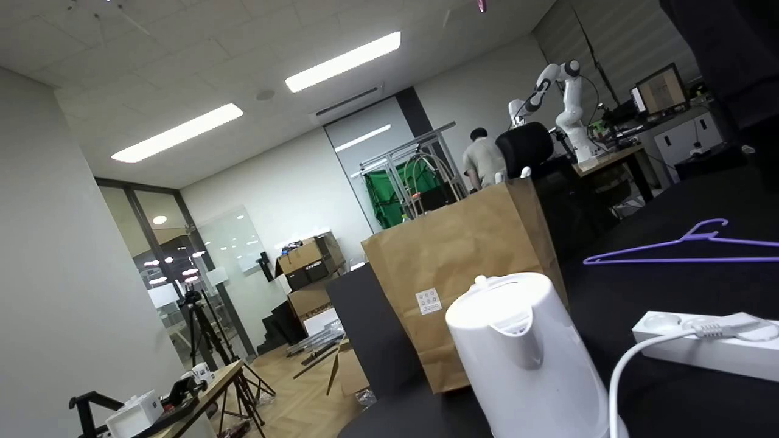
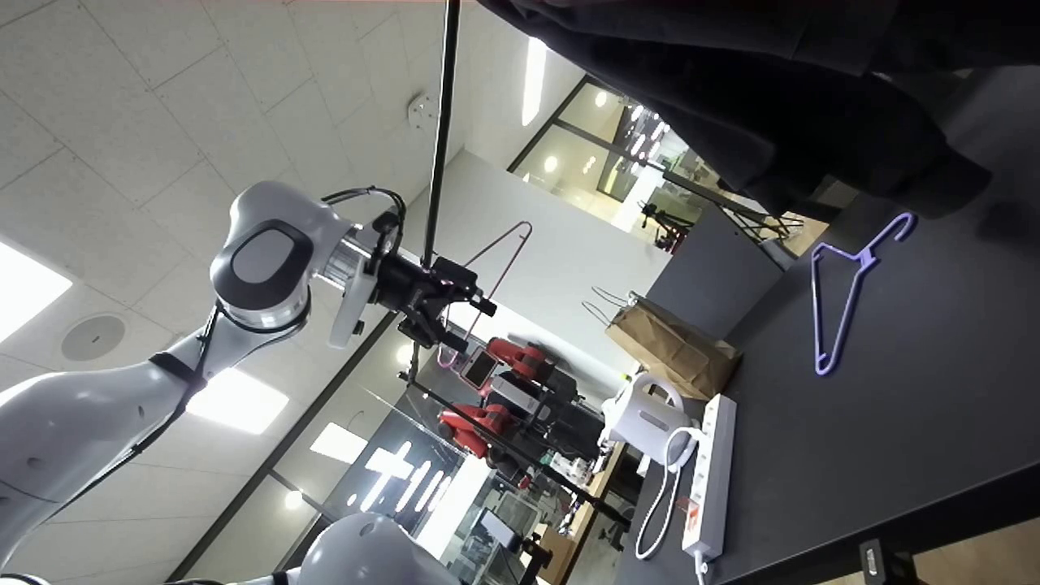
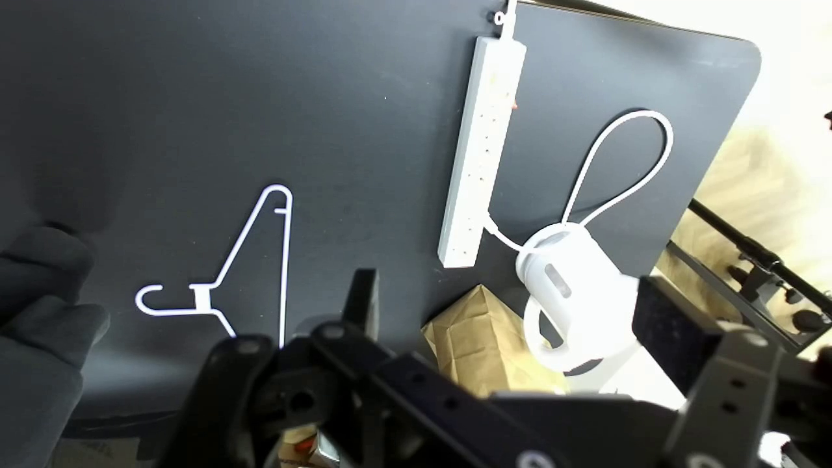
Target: Remove the hanger from the table and hang it on the rail
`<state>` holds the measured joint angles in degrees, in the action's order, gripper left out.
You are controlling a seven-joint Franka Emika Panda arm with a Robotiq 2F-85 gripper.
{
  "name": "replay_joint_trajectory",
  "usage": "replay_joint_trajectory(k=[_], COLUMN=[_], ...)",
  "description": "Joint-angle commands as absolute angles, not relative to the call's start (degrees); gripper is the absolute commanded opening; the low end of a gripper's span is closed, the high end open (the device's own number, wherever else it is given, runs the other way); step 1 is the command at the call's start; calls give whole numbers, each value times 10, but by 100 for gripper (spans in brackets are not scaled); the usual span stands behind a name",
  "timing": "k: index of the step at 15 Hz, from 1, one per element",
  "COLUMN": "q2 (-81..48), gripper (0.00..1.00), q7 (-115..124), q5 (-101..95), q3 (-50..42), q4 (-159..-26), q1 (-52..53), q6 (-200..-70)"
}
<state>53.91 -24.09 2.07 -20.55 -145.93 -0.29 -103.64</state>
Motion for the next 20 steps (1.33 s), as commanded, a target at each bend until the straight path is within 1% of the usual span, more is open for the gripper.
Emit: replay_joint_trajectory(k=[1, 3, 8, 10, 12, 13, 14, 17, 20], q2=[497, 455, 295, 231, 175, 150, 201, 148, 144], gripper=[100, 100, 100, 100, 100, 100, 100, 100, 100], q7=[-260, -279, -351, -385, -409, -402, -402, -404, -404], q5=[21, 20, 43, 72, 115, 129, 116, 132, 135], q3=[-212, -222, -259, -270, -275, -268, -242, -235, -234], q4=[-1447, -1442, -1422, -1397, -1361, -1338, -1398, -1356, -1349], q1=[-2, 5, 35, 49, 57, 46, 21, 14, 13], q6=[-1076, -1142, -1346, -1404, -1414, -1389, -1416, -1406, -1404])
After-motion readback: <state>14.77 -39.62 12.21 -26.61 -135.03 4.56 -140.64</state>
